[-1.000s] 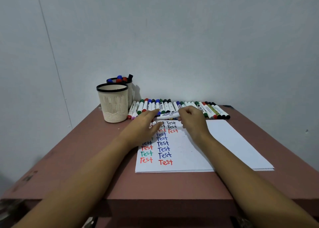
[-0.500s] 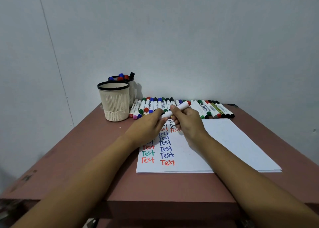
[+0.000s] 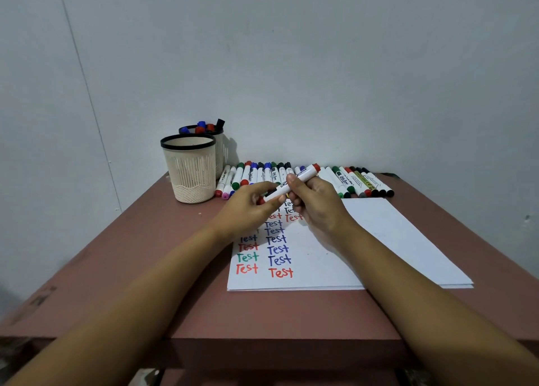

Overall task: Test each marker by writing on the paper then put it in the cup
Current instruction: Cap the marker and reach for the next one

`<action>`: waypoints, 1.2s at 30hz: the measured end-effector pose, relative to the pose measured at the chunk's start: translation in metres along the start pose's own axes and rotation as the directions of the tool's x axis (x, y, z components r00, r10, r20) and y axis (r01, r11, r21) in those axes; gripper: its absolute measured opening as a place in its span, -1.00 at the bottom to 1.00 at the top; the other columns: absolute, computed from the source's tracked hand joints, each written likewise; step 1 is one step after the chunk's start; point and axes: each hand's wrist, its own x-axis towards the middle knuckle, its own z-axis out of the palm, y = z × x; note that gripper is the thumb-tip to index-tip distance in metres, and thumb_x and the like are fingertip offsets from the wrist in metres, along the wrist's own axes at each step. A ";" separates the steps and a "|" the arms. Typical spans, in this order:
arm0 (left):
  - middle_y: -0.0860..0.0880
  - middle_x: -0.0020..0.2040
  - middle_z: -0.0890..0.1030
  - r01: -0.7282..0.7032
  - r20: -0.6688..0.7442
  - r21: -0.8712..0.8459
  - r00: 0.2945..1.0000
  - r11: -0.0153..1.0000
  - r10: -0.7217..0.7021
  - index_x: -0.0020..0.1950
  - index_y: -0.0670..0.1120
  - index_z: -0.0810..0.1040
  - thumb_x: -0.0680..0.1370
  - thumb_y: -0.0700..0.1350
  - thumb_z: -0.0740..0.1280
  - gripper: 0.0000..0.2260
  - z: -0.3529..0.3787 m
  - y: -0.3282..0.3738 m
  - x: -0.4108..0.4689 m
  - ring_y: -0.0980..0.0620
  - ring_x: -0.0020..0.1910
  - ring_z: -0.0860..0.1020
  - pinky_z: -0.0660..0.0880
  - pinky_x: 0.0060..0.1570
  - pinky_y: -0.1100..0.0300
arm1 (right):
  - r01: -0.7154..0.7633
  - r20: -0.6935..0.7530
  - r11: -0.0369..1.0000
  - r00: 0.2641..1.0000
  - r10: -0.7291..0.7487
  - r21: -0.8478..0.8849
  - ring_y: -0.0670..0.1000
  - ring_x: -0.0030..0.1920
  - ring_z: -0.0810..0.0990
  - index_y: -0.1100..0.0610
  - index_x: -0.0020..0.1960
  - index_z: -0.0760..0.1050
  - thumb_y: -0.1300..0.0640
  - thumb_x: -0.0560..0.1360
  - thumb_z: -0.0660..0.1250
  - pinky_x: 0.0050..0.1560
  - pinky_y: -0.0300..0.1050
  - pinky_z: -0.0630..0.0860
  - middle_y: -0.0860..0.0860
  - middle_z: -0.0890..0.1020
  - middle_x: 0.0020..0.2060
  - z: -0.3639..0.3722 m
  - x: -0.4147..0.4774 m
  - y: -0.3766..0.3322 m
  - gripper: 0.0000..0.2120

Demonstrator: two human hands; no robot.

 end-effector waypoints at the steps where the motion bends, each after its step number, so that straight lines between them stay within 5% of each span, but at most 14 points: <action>1: 0.08 -0.44 0.38 0.003 0.007 -0.018 1.000 1.000 -0.003 0.24 -0.18 0.52 0.55 -0.08 0.31 -0.69 0.000 0.000 0.000 0.23 -0.57 0.33 0.23 -0.50 0.45 | 0.000 0.008 1.000 1.000 0.000 -0.004 -0.10 -0.38 0.36 0.14 -0.22 0.47 0.08 0.58 0.26 -0.32 -0.24 0.35 -0.03 0.44 -0.41 -0.001 0.000 0.000 -0.77; 5: 0.21 -0.43 0.55 0.007 0.013 -0.145 1.000 0.989 -0.005 -0.01 0.05 0.59 0.54 -0.13 0.33 -0.90 -0.002 0.005 -0.002 0.33 -0.43 0.48 0.33 -0.39 0.52 | 0.008 0.033 1.000 0.999 -0.008 0.009 -0.11 -0.38 0.39 0.14 -0.20 0.50 0.10 0.58 0.26 -0.30 -0.23 0.36 -0.04 0.46 -0.42 -0.004 0.003 -0.002 -0.79; 7: 0.31 -0.40 0.58 0.030 -0.009 -0.205 0.999 0.978 -0.032 -0.13 0.17 0.52 0.52 -0.14 0.35 -0.82 -0.003 0.008 -0.002 0.44 -0.32 0.51 0.36 -0.29 0.58 | 0.017 0.035 1.000 0.999 -0.018 0.018 -0.11 -0.39 0.40 0.14 -0.19 0.51 0.11 0.58 0.26 -0.31 -0.23 0.36 -0.06 0.48 -0.44 -0.004 0.004 -0.005 -0.80; 12: 0.15 -0.27 0.57 0.058 -0.021 -0.046 0.998 0.997 -0.059 -0.03 0.17 0.52 0.49 0.05 0.36 -0.92 -0.007 0.003 -0.003 0.34 -0.35 0.49 0.35 -0.35 0.44 | -0.010 -0.002 1.000 1.000 0.010 0.017 -0.11 -0.41 0.40 0.15 -0.19 0.50 0.09 0.58 0.27 -0.33 -0.20 0.34 -0.05 0.48 -0.44 -0.002 0.001 -0.006 -0.79; 16: 0.06 -0.05 0.54 0.146 -0.119 0.048 0.983 0.988 -0.140 0.16 0.05 0.45 0.49 0.22 0.23 -0.65 -0.011 -0.007 -0.001 0.11 -0.07 0.51 0.41 -0.16 0.20 | -0.101 -0.129 0.944 0.981 0.147 0.313 -0.01 -0.41 0.57 0.14 -0.10 0.38 0.13 0.62 0.17 -0.35 -0.16 0.52 0.10 0.51 -0.30 -0.002 0.001 -0.014 -0.86; 20: 0.03 -0.24 0.46 0.190 -0.192 -0.155 0.957 0.969 -0.218 0.01 0.01 0.36 0.63 0.01 0.09 -0.88 -0.014 -0.016 0.003 0.01 -0.23 0.42 0.37 -0.27 0.14 | -0.168 -0.163 0.846 0.945 0.284 0.506 0.18 -0.26 0.66 0.14 -0.04 0.30 0.16 0.61 0.17 -0.20 -0.02 0.63 0.20 0.54 -0.23 -0.010 0.003 -0.014 -0.92; 25: -0.05 -0.22 0.42 0.293 -0.156 -0.273 0.926 0.916 -0.343 -0.11 -0.03 0.36 0.58 -0.28 0.02 -0.79 -0.017 -0.021 0.010 0.06 -0.30 0.36 0.32 -0.30 0.19 | -0.169 -0.232 0.945 0.943 0.238 0.279 -0.02 -0.31 0.54 0.22 -0.05 0.38 0.36 0.52 0.25 -0.30 -0.24 0.57 0.11 0.50 -0.28 -0.016 0.007 -0.002 -0.91; 30: -0.11 -0.01 0.48 0.343 -0.135 -0.236 0.915 0.909 -0.381 0.07 -0.04 0.33 0.60 -0.26 0.11 -0.87 -0.017 -0.030 0.013 0.07 -0.18 0.46 0.40 -0.22 0.22 | -0.162 -0.216 0.979 0.967 0.133 -0.121 -0.04 -0.38 0.42 0.16 -0.20 0.43 0.27 0.50 0.30 -0.34 -0.14 0.41 0.05 0.47 -0.38 -0.012 0.003 0.009 -0.88; 36: -0.11 0.07 0.52 0.363 -0.136 -0.281 0.901 0.888 -0.411 0.19 -0.05 0.29 0.54 -0.18 0.33 -0.70 -0.019 -0.035 0.013 0.02 -0.10 0.54 0.49 -0.11 0.16 | -0.123 -0.207 0.951 0.976 0.064 -0.284 0.05 -0.36 0.44 0.19 -0.23 0.43 0.27 0.43 0.37 -0.32 -0.08 0.45 0.16 0.50 -0.32 -0.005 -0.002 0.013 -0.87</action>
